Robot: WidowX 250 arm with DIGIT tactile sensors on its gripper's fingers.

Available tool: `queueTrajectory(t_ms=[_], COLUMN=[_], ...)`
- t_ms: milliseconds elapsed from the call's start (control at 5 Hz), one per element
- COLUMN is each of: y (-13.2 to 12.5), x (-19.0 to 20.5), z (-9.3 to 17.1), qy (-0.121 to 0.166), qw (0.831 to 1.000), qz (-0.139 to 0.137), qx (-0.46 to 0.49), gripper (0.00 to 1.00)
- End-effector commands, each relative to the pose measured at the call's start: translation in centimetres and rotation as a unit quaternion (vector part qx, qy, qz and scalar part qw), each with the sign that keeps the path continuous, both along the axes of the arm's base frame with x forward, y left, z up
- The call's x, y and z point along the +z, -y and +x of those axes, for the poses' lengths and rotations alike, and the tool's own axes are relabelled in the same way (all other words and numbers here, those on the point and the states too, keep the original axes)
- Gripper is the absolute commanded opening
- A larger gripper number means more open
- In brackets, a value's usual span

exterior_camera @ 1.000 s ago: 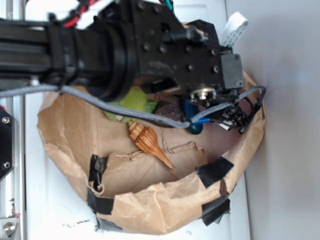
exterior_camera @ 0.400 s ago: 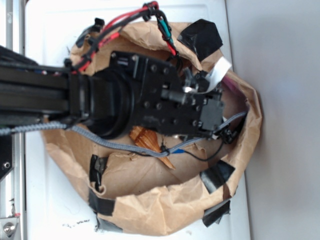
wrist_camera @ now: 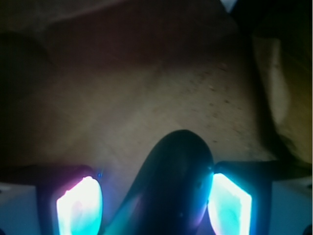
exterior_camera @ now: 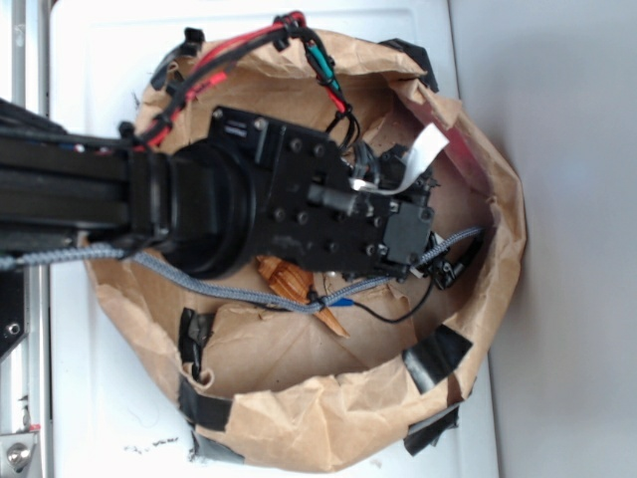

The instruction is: Grab the plastic pickle.

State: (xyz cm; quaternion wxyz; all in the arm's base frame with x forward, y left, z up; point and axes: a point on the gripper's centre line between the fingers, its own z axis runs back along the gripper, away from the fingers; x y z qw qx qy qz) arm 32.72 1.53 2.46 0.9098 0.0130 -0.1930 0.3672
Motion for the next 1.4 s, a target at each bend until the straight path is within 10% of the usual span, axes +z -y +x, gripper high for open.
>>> queueTrajectory(t_ms=[0,600,1000,1200], y=[-0.1,-0.6,-1.6,-1.0], x=[1.4,12.8,21.7,22.8], z=[0.4,-4.8,-5.1,-6.1], qy=[0.048,0.029,-0.083,-0.083], qw=[0.999,0.976,0.971,0.983], qz=[-0.016,-0.124,-0.101,-0.039], qx=[-0.002,-0.178,-0.198,-0.159], gripper=[0.00,0.00,0.00,0.00])
